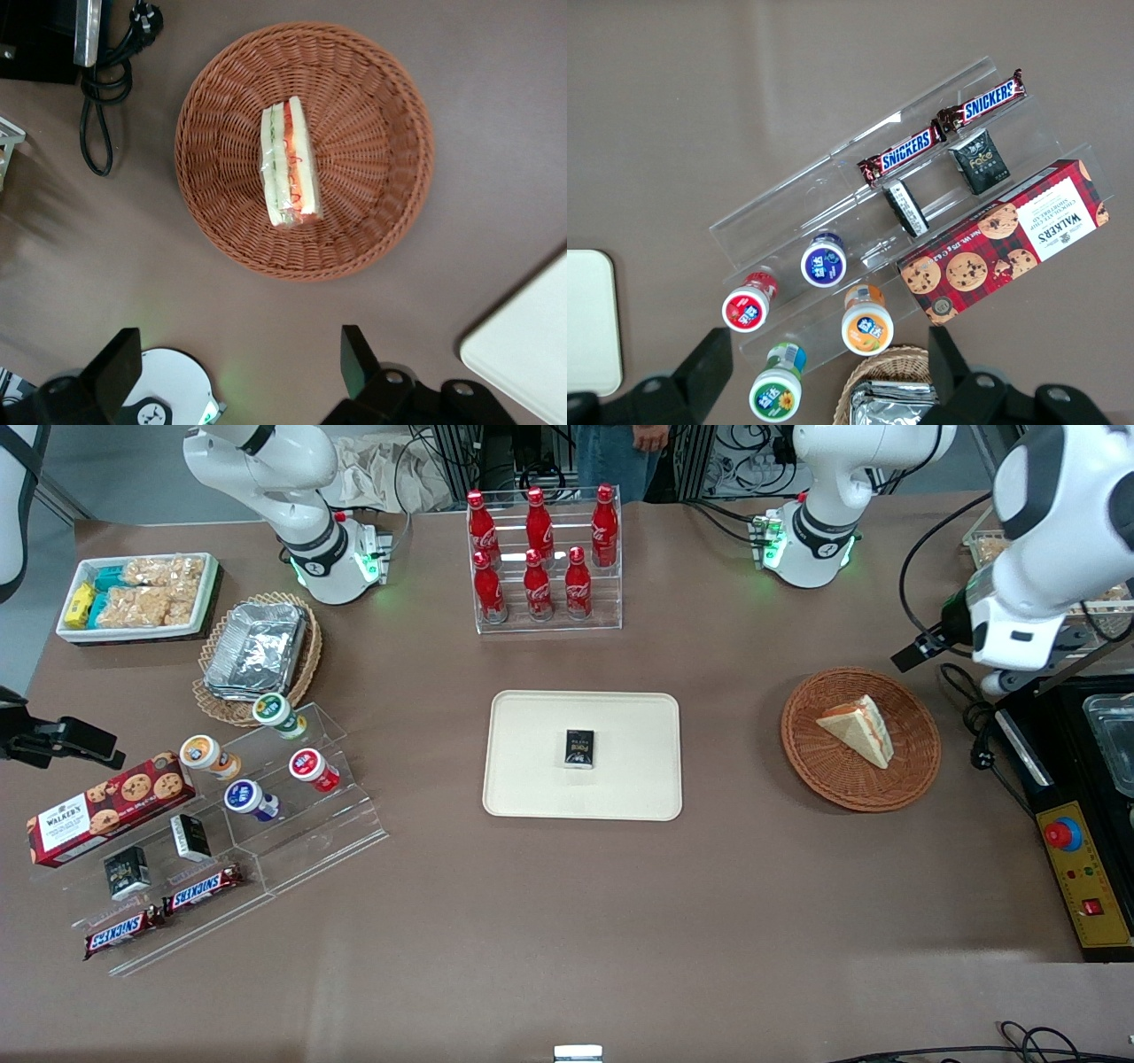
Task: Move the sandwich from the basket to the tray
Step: 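Lower the left gripper and grasp the wrapped sandwich in the basket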
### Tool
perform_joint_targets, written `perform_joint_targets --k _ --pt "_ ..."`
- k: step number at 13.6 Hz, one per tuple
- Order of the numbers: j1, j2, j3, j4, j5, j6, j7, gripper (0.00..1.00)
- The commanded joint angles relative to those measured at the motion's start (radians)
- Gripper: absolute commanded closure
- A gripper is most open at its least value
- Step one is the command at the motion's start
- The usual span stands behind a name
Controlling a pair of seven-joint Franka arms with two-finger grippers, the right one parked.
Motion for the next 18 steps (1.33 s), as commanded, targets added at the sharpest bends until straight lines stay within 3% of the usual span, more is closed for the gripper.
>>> perform_joint_targets --k 1,5,7,10,16,17,18 --pt "-0.001 -0.007 0.004 -0.103 0.024 0.106 -0.062 0.0" --pt "-0.001 0.021 0.006 -0.313 0.04 0.383 -0.135 0.0" --pt "-0.002 0.108 0.004 -0.366 0.04 0.534 -0.199 0.0" --pt "-0.001 0.202 0.004 -0.387 0.04 0.689 -0.219 0.0" --pt "-0.001 0.311 0.007 -0.39 0.04 0.807 -0.218 0.01" --pt "-0.001 0.323 0.009 -0.386 0.04 0.809 -0.216 0.23" --pt "-0.001 0.325 0.025 -0.381 0.04 0.807 -0.211 0.55"
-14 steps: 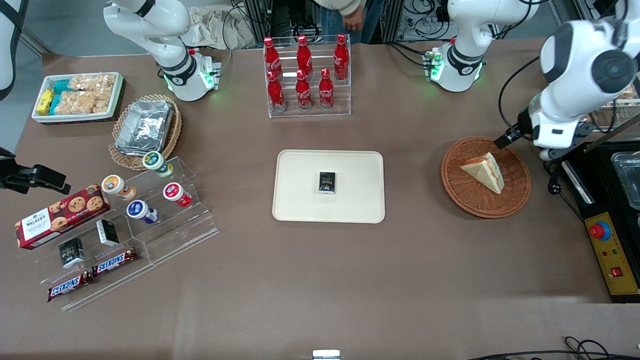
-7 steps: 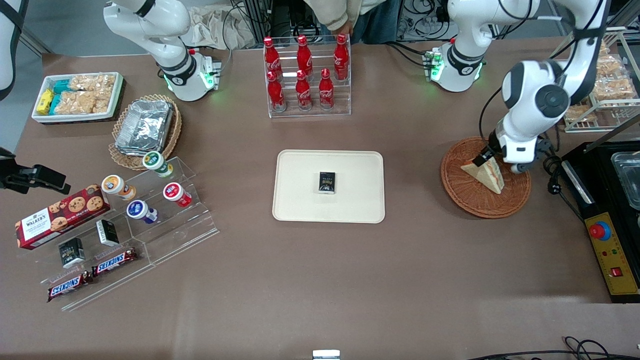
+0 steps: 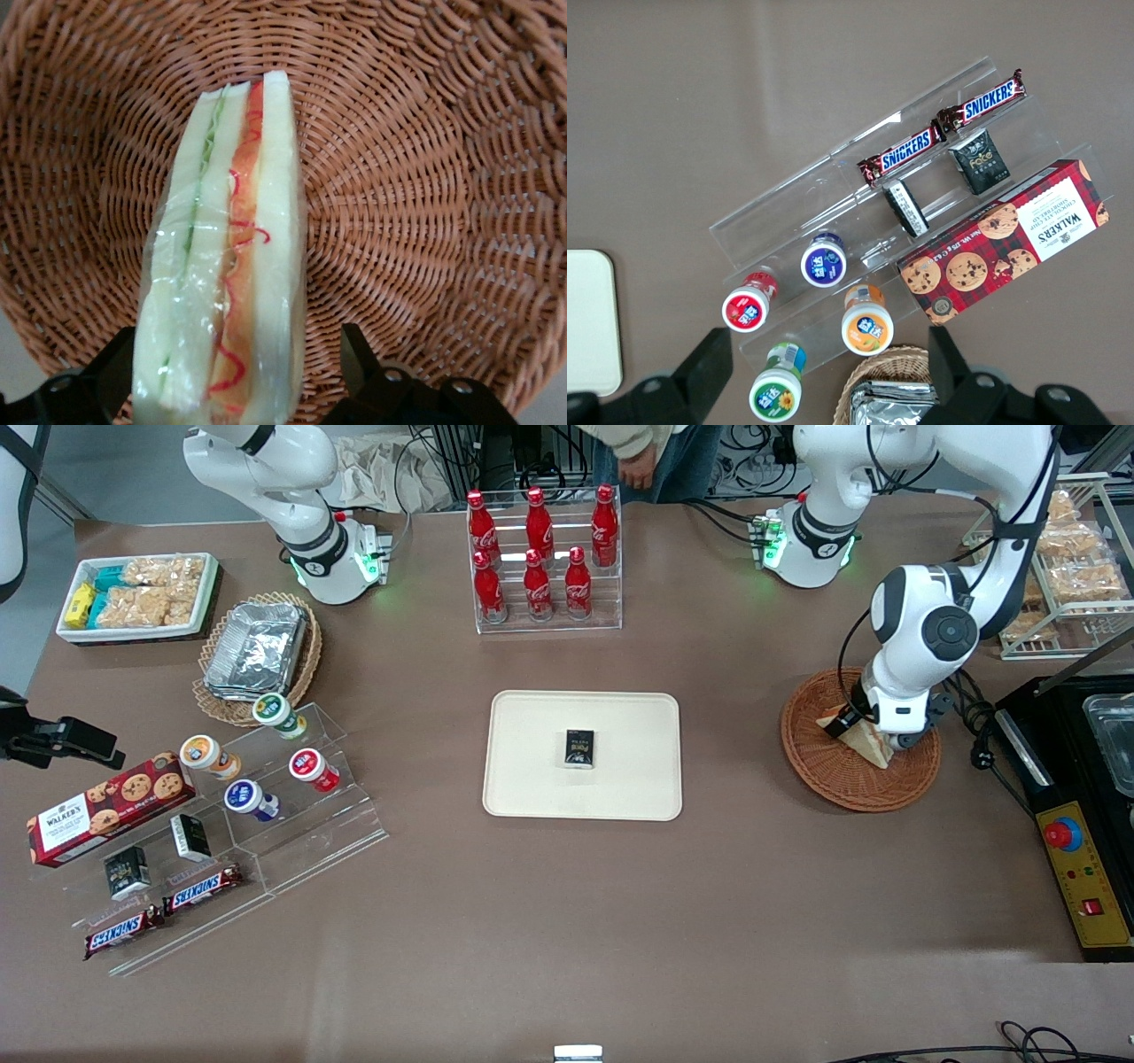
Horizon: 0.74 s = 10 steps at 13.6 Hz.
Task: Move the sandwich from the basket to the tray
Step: 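Lower the left gripper and grasp the wrapped sandwich in the basket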
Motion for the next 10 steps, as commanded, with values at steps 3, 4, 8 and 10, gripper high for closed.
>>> perform_joint_targets --k 3,4,8,10 --pt "-0.002 0.014 0.036 0.012 0.018 0.014 0.024 1.0" --pt "-0.002 0.002 0.034 0.012 0.018 0.01 0.033 1.0" --pt "-0.016 -0.145 -0.044 0.082 0.044 -0.227 0.037 1.0" --pt "-0.016 -0.196 -0.099 0.215 0.044 -0.457 0.111 1.0"
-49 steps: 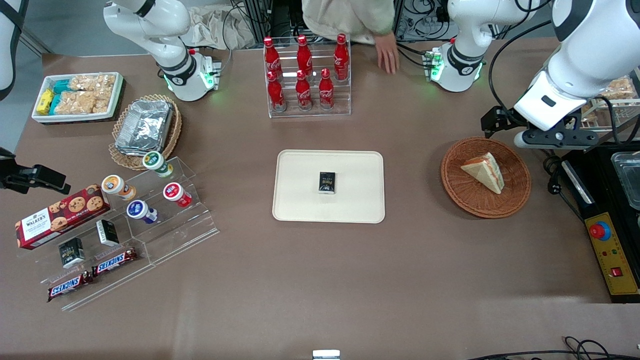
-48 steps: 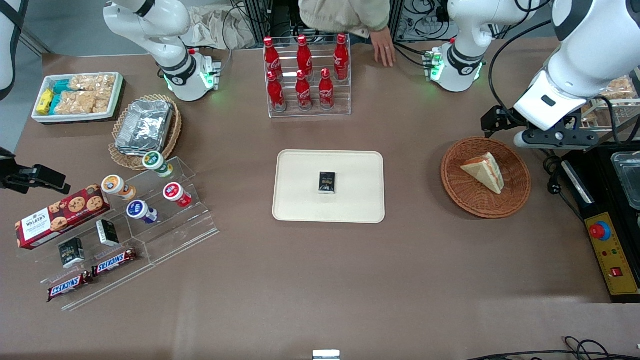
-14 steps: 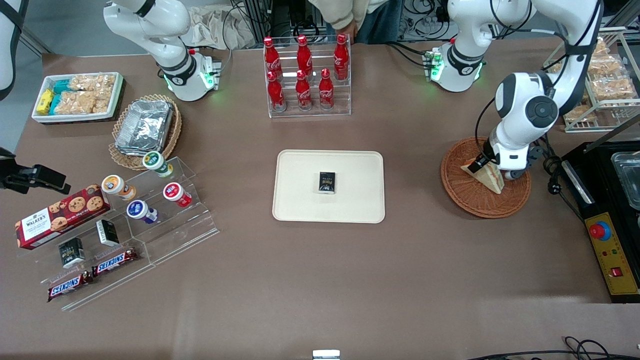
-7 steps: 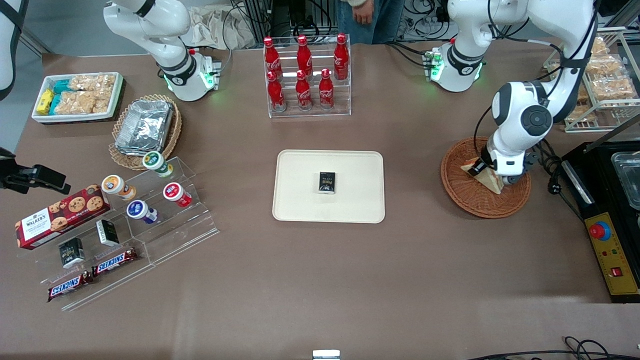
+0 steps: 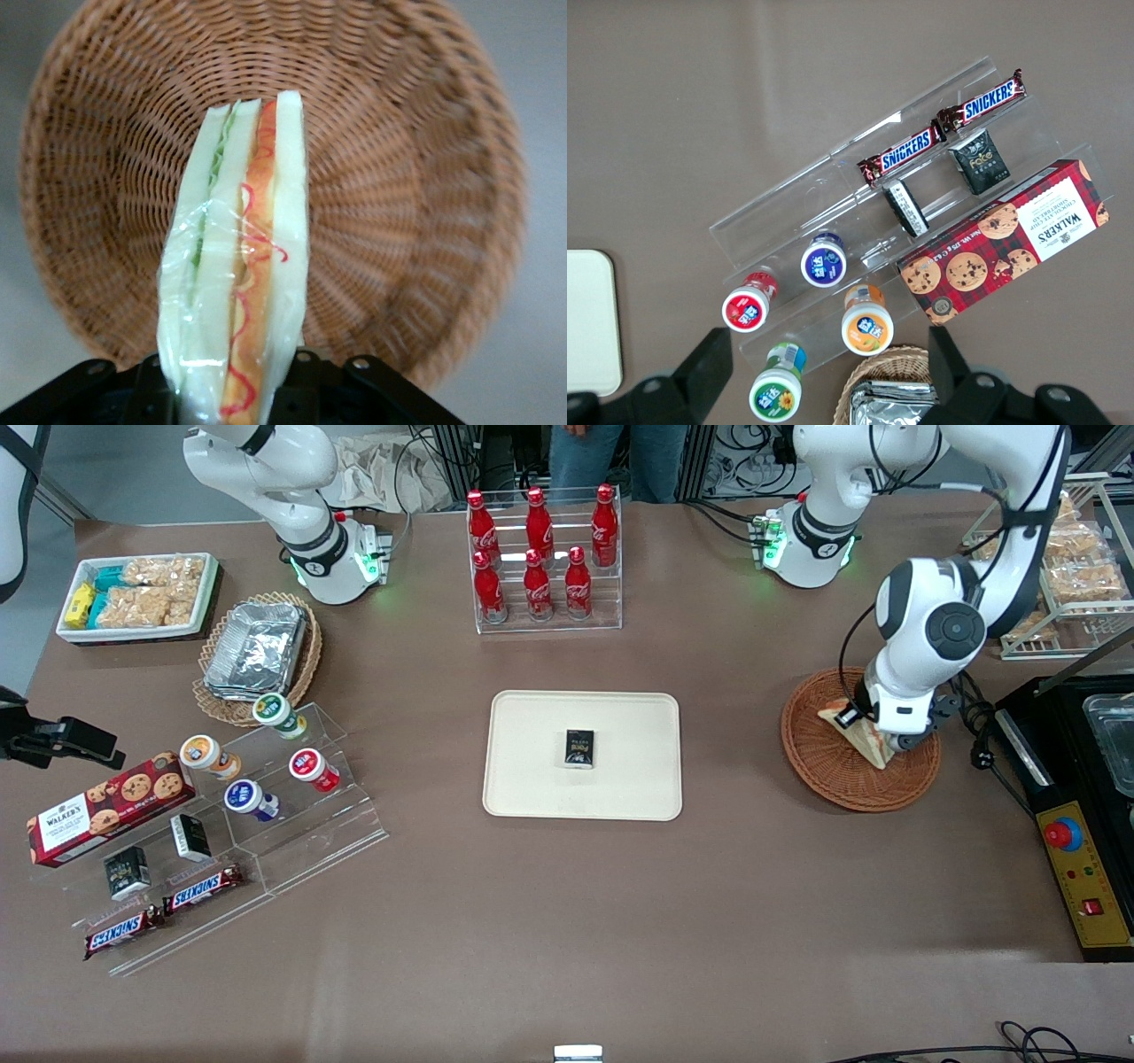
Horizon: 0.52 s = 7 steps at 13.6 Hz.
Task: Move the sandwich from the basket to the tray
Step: 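Lift the sandwich and carry it over the white tray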
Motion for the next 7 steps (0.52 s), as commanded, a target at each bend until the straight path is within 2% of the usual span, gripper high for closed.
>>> perform_joint_targets --k 1,3,7 --pt "-0.004 -0.074 -0.064 0.192 -0.002 -0.299 0.117 1.0" --pt "-0.023 -0.048 -0.133 0.332 -0.064 -0.435 0.149 1.0" --pt "-0.047 -0.033 -0.25 0.386 -0.182 -0.373 0.148 1.0"
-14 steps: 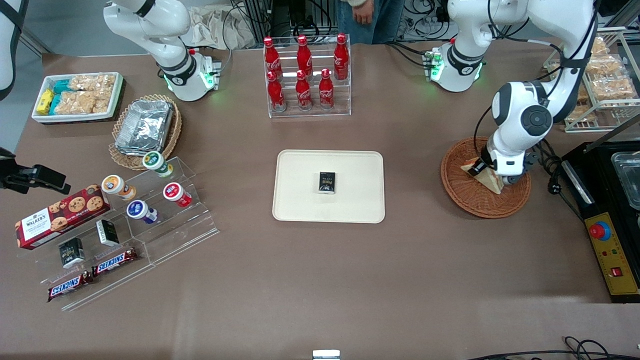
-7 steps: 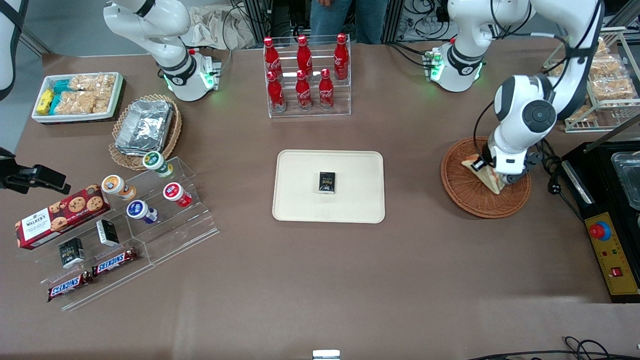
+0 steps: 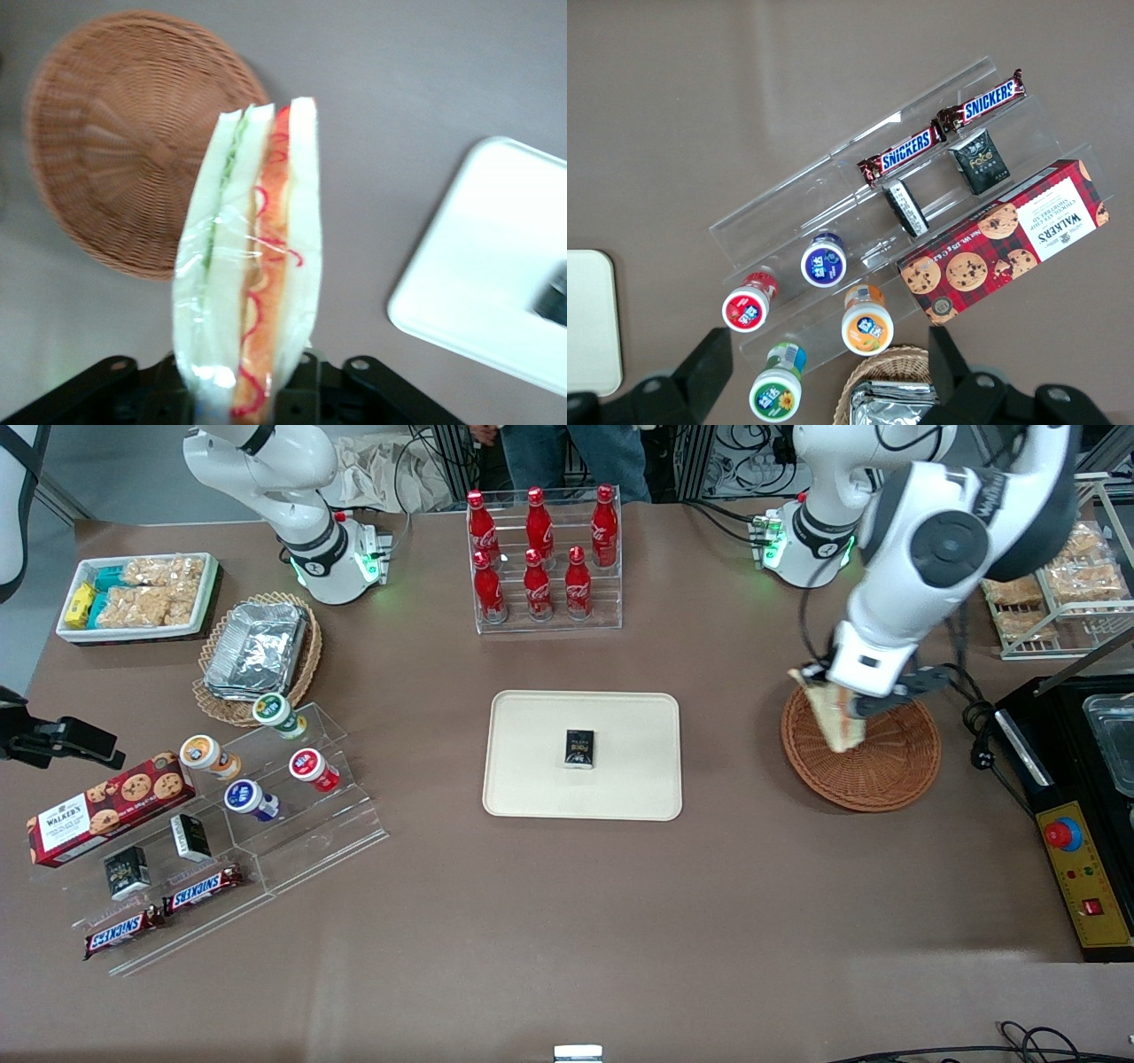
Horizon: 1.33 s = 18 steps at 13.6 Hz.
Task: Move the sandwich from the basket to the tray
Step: 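Lift the sandwich and carry it over the white tray, then lower the sandwich onto the tray beside the black box and release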
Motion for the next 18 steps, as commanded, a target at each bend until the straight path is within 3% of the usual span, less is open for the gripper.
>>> perform_joint_targets --k 1,3,6,9,12,13,17,18 --pt "-0.007 0.063 -0.079 0.034 -0.062 0.071 0.021 1.0" --pt "-0.017 0.135 -0.177 0.025 -0.06 0.171 0.019 1.0" --pt "-0.041 0.301 -0.26 0.024 0.013 0.353 0.004 1.0" --pt "-0.095 0.445 -0.258 -0.001 0.188 0.552 -0.037 1.0" --pt "-0.118 0.547 -0.258 0.001 0.427 0.582 -0.232 1.0" --pt "-0.118 0.554 -0.258 0.001 0.461 0.584 -0.259 1.0" --pt "-0.112 0.574 -0.257 -0.001 0.466 0.587 -0.266 1.0" --pt "-0.112 0.576 -0.257 -0.001 0.466 0.588 -0.266 0.91"
